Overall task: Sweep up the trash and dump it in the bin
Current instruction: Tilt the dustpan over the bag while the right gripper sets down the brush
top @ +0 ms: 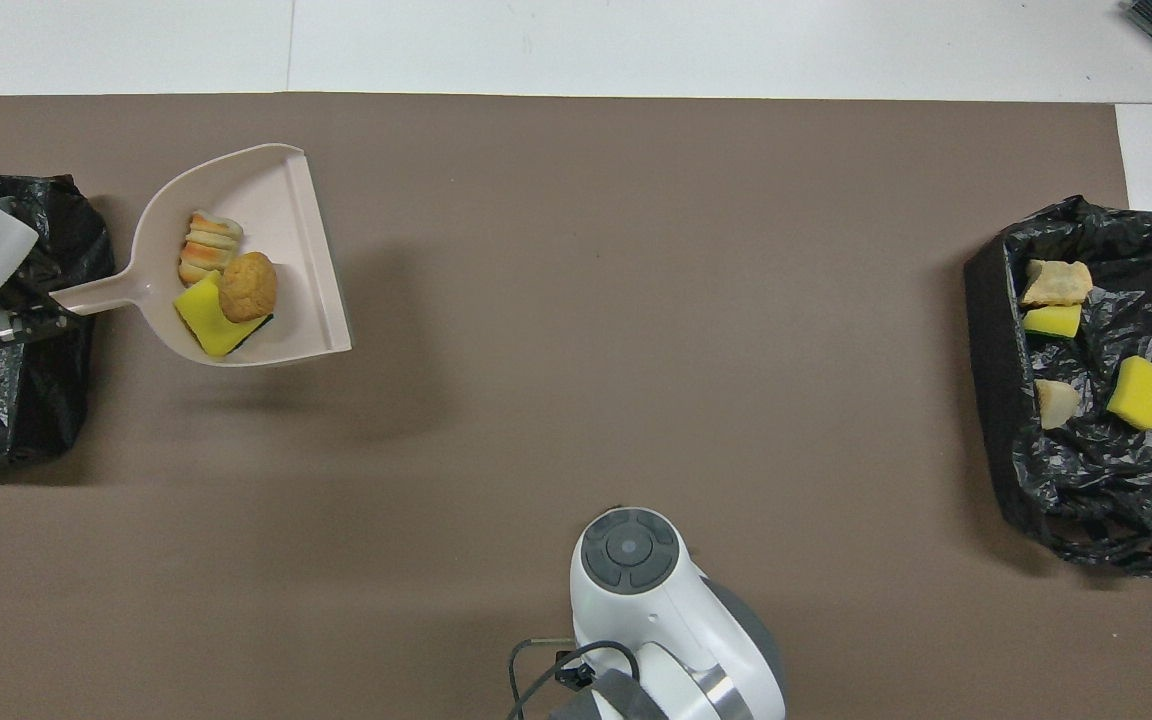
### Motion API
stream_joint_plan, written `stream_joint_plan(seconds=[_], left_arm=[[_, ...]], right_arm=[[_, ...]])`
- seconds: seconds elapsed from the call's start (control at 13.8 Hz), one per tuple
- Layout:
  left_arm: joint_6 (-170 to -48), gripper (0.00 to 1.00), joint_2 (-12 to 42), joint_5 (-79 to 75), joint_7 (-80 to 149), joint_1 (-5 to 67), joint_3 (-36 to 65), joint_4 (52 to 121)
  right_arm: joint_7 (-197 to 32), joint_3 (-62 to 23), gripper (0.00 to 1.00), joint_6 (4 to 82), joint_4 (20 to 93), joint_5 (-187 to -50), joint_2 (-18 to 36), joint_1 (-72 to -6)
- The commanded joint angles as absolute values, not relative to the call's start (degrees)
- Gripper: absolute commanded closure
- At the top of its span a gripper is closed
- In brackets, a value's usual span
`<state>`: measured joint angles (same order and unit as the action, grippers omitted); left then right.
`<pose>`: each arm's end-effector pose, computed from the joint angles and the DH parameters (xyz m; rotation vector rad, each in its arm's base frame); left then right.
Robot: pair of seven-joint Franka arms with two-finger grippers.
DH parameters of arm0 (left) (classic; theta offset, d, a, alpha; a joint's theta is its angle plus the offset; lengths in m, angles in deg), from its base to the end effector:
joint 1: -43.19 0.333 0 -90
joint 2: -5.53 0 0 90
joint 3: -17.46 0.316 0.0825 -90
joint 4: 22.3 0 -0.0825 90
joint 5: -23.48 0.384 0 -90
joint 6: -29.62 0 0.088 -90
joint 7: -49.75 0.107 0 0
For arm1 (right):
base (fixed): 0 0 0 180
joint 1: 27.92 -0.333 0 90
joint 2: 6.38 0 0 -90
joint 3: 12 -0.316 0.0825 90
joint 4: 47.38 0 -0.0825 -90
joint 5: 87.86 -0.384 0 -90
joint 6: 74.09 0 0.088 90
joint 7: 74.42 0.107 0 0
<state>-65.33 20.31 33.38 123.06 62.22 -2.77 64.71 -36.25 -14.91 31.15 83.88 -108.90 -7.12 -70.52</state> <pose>0.6257 0.0266 0.5119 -2.4736 1.9160 0.2065 0.3027 0.3492 0.3330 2.9807 -0.0739 -0.8287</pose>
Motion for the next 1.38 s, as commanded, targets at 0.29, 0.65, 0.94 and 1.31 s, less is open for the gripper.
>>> stream_joint_plan(seconds=[0.29, 0.65, 0.94, 1.31], left_arm=[[-64.3, 1.00, 21.2, 38.6, 127.1, 63.5, -1.3, 61.9], [-65.1, 1.00, 21.3, 38.1, 130.1, 67.5, -1.2, 61.8], [-64.9, 1.00, 22.0, 32.6, 131.0, 74.3, -1.2, 61.7], [-67.1, 1.00, 28.1, 26.6, 147.0, 79.7, -1.1, 57.9]], right_arm=[[-35.1, -14.8, 0.84, 40.0, 93.1, -111.1, -13.2, -75.5], [-35.3, -14.7, 0.00, 39.6, 90.8, -111.0, -11.7, -75.4], [-35.4, -14.0, 0.00, 35.4, 85.4, -109.6, -12.4, -71.8], [-41.5, -14.2, 0.00, 22.0, 71.4, -100.1, -11.0, -61.2]])
